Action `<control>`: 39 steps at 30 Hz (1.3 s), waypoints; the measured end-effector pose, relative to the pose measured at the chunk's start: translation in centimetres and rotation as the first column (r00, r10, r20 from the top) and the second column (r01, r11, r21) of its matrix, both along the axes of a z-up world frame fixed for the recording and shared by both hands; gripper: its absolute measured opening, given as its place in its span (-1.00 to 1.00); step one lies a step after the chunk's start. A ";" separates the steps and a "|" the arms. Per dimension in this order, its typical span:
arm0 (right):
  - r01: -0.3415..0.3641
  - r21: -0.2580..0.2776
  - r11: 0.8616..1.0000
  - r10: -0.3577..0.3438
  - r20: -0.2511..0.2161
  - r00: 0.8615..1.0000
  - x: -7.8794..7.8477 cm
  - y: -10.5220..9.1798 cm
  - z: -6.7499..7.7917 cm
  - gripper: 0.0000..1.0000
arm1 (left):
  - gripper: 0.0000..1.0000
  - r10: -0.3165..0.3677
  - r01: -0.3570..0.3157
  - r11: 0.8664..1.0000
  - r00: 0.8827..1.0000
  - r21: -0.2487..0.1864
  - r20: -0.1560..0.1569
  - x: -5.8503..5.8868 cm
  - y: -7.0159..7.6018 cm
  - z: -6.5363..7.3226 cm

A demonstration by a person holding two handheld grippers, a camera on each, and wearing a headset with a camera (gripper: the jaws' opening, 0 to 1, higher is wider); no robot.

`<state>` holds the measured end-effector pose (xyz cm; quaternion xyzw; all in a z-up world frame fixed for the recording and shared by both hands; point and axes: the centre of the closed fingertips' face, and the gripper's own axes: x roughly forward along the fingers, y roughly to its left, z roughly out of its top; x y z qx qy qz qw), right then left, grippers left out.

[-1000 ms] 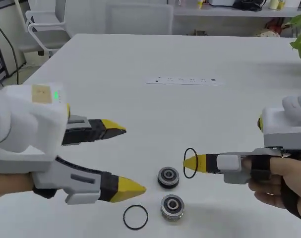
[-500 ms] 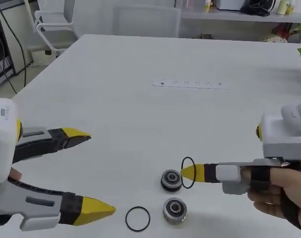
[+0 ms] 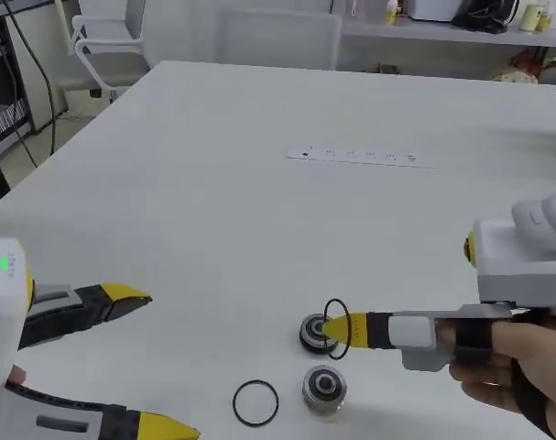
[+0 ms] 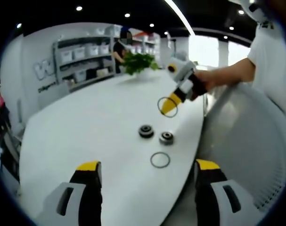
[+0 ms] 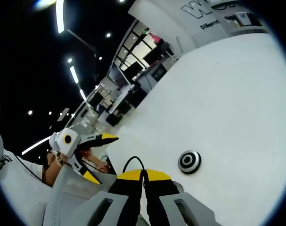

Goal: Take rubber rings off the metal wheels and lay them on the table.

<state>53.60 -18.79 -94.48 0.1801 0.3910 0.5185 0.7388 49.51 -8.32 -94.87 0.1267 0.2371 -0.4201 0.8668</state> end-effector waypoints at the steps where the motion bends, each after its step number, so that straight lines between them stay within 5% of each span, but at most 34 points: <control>1: -0.001 0.000 1.000 0.001 0.000 1.000 0.0 0.0 0.0 -1.00 | 0.65 0.004 -0.004 1.000 1.000 -0.003 -0.004 0.0 0.0 -0.2; 9: -0.014 -0.008 1.000 0.014 0.009 1.000 -0.5 0.5 0.0 -1.00 | 0.69 0.013 -0.013 1.000 0.999 0.001 -0.039 -0.6 -0.2 -1.1; 19: -0.051 -0.045 0.998 0.053 0.024 0.998 -1.0 1.5 -0.8 -1.00 | 0.68 0.043 -0.044 0.999 0.998 -0.022 -0.043 -0.4 -0.1 -1.2; 25: -0.089 -0.117 0.989 0.095 0.048 0.994 -1.8 2.2 -2.3 -1.00 | 0.67 0.039 -0.040 0.999 0.998 -0.026 -0.049 -0.5 -0.2 -1.3; 28: -0.088 -0.173 0.981 0.107 0.106 0.989 -1.4 2.1 -3.2 -1.00 | 0.66 0.038 -0.039 0.999 0.998 -0.024 -0.054 -0.5 -0.2 -1.4; 39: -0.113 -0.250 0.962 0.147 0.123 0.981 -1.8 2.2 -5.1 -1.00 | 0.63 0.049 -0.051 0.998 0.997 -0.037 -0.053 -0.4 -0.2 -1.3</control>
